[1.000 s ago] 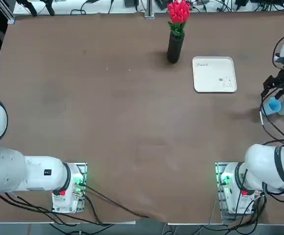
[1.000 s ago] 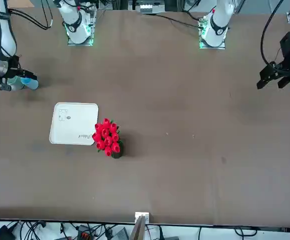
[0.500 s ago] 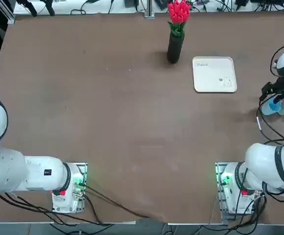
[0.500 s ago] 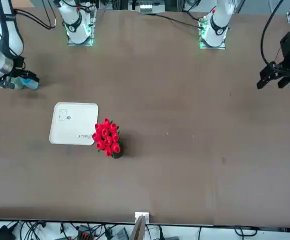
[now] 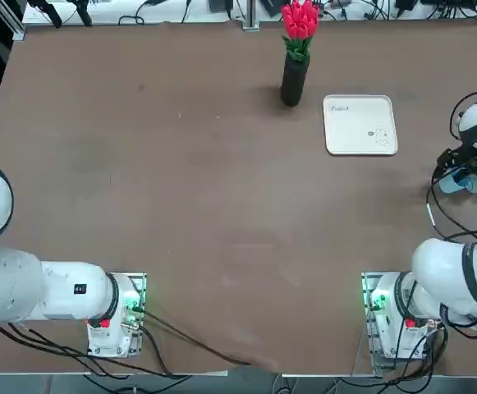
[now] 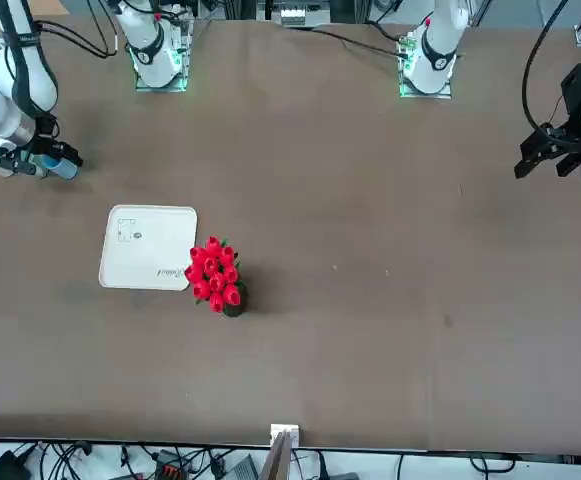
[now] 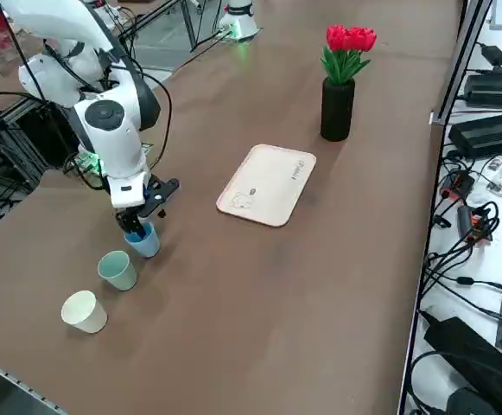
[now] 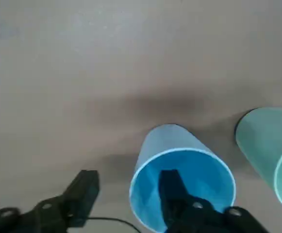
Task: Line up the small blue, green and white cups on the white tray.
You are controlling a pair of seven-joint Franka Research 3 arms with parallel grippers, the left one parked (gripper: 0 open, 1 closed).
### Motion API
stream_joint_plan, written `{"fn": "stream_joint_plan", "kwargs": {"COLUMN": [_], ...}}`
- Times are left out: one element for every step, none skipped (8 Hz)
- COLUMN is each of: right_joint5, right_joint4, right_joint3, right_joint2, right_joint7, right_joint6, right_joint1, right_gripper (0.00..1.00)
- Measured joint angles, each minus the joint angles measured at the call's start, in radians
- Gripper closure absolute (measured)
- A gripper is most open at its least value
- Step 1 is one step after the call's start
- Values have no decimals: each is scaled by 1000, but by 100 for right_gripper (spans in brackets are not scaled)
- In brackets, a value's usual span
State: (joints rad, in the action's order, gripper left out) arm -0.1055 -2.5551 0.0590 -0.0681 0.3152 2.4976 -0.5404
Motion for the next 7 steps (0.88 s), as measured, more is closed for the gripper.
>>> {"fn": "stream_joint_plan", "kwargs": {"right_joint5": [0,0,0,-2,-2,-2,-2], "right_joint4": [0,1,3,9,9,12,26], "right_joint3": [0,0,-2,-3,-8,-18,-32], "right_joint2": [-3,-3,-2,5,12,17,29], "right_joint7": [2,3,3,2,2,2,-1], "right_joint6": [3,3,4,1,-5,-19,-49], "right_joint1": [-5,-7,-7,-7,-7,-6,0], "right_gripper": [49,67,86,96,96,96,96]}}
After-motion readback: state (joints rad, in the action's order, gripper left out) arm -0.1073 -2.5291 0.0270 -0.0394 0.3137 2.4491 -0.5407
